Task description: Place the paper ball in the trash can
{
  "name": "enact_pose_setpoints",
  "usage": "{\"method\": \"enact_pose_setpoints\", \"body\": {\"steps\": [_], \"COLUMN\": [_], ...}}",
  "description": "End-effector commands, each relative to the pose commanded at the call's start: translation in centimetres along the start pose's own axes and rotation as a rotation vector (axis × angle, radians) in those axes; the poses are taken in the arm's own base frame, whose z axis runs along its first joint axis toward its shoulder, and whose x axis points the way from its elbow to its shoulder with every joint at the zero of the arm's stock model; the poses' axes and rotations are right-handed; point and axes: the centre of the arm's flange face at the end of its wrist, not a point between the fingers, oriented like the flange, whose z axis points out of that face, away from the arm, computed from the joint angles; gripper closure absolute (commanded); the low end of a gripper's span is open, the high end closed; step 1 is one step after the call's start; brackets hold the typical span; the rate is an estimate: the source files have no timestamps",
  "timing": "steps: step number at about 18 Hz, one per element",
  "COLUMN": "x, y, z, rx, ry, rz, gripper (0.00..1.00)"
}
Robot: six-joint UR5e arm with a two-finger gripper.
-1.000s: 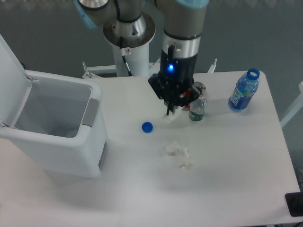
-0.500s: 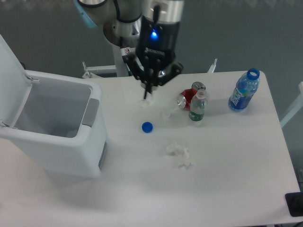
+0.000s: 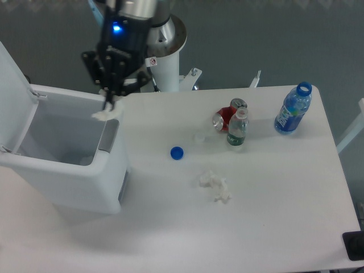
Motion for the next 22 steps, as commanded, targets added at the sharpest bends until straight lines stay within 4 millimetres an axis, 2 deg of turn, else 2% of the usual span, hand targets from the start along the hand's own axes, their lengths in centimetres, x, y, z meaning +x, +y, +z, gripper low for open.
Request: {"method": "enact_pose_setpoints", "body": {"steps": [3,6,8,10,13,14,16,17,18,19,20,21,22], "x": [2.1,2.3,2.2,2.2,2.1,2.1,2.1,2.0,1.5,-0.1,-1.7,-4.3,-5.3], "y": [0.0,-0.3,-0.4,-0.5,-0.7,-0.7,-0.8,-0.8,-0.7,0.1,1.0,1.8,2.3], "z": [1.8,3.0,3.2,3.0,2.9,2.8,2.7,2.5,2.3,2.3,2.0,0.9,0.3], "rx": [-0.021,-0.025,-0.020,-0.013,0.002,0.003,0.006,0.011,0.014,0.005,-0.003,-0.005,-0.020], "ry": [0.036,0.045,0.043,0.038,0.028,0.027,0.023,0.018,0.009,-0.011,-0.038,-0.085,-0.116], "rz": [0.029,0.041,0.047,0.052,0.061,0.060,0.068,0.068,0.063,0.032,0.005,0.010,0.031], "gripper": [0.99,0.76,0.52,0.45,0.28,0.27,0.15,0.14,0.12,0.08,0.00,0.00,0.00]}}
